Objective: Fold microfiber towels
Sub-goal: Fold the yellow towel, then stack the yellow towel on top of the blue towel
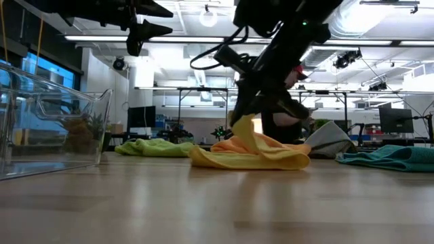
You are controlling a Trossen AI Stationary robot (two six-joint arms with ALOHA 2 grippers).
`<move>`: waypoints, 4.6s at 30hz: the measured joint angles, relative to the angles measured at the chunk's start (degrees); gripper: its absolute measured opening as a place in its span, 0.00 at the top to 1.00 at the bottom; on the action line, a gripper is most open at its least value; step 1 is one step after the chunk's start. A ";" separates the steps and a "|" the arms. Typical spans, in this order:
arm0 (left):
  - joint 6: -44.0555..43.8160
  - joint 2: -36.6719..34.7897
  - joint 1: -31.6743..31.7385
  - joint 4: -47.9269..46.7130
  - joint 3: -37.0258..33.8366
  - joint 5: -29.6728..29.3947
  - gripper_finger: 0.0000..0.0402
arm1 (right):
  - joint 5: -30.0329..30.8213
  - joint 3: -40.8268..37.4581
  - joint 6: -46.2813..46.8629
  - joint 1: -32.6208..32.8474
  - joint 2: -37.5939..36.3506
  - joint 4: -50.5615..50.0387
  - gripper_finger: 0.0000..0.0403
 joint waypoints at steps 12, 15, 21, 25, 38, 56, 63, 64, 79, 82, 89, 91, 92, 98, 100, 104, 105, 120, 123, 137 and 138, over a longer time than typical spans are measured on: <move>0.01 0.00 0.00 0.02 0.00 0.00 0.58 | 0.02 0.49 7.62 0.26 3.81 5.90 1.00; -0.02 0.00 0.00 0.02 0.00 0.00 0.58 | 0.69 0.47 7.86 0.07 3.95 5.72 1.00; -0.12 0.00 0.00 0.02 0.00 0.00 0.58 | 0.92 0.47 7.46 -0.71 3.92 8.59 0.93; -0.12 0.00 0.00 0.03 0.00 0.00 0.58 | 0.42 0.47 5.85 -1.26 3.91 12.53 0.76; -0.14 0.00 0.00 0.02 0.00 0.00 0.58 | -2.93 0.47 -9.58 -5.14 -3.09 -12.90 0.42; -0.05 -0.02 0.07 0.04 0.02 -0.76 0.58 | -6.39 -10.95 0.15 -3.58 -2.77 0.51 0.41; -0.01 -0.01 0.07 0.37 0.02 -1.96 0.58 | -4.18 -10.87 3.77 -1.01 0.59 2.13 0.41; -0.01 -0.02 0.07 0.37 0.02 -1.96 0.58 | -3.69 -10.87 3.88 -0.89 0.69 2.11 0.42; 0.89 -0.02 0.07 0.27 0.02 -1.73 0.58 | -0.73 -11.26 0.71 -1.27 -2.08 -1.67 0.99; 0.91 -0.02 0.07 0.24 0.02 -1.70 0.58 | -0.60 -11.32 -2.13 -1.29 -7.47 -5.80 0.99; 0.91 -0.02 0.04 0.15 0.02 -1.68 0.58 | -4.02 -11.24 -6.55 -0.02 -19.80 -13.89 1.00; 0.91 -0.02 0.04 0.04 0.02 -1.67 0.58 | -4.13 -11.24 -6.54 0.51 -23.35 -17.54 1.00; 0.91 -0.02 0.04 0.01 0.02 -1.66 0.58 | -4.16 -11.24 -6.47 0.82 -25.14 -20.10 1.00; 0.87 -0.02 0.04 0.00 0.02 -1.57 0.58 | -3.84 -11.22 -3.39 2.36 -34.66 -37.04 1.00; 0.86 -0.02 0.04 0.00 0.02 -1.57 0.58 | -2.92 -11.22 -2.36 2.70 -36.92 -41.87 1.00; 0.88 -0.02 0.04 0.00 0.02 -1.57 0.58 | -0.72 -11.22 -1.08 3.02 -40.17 -49.00 1.00; 0.88 -0.02 0.04 0.00 0.02 -1.57 0.58 | -0.74 -11.22 -1.06 2.96 -40.52 -50.71 1.00; 0.62 -0.04 0.04 0.02 0.02 -1.67 0.58 | -5.66 -17.92 2.83 2.01 -35.16 -54.89 1.00; 0.49 -0.04 0.04 0.04 0.02 -1.68 0.58 | -5.35 -22.33 5.93 2.01 -35.01 -51.41 1.00; -1.10 -0.04 -0.04 0.03 0.02 -1.68 0.58 | 0.28 -24.29 12.18 -1.32 -35.14 -51.07 1.00; -1.11 -0.04 -0.04 0.04 0.02 -1.68 0.58 | 0.52 -24.29 12.59 -1.53 -35.14 -51.13 0.99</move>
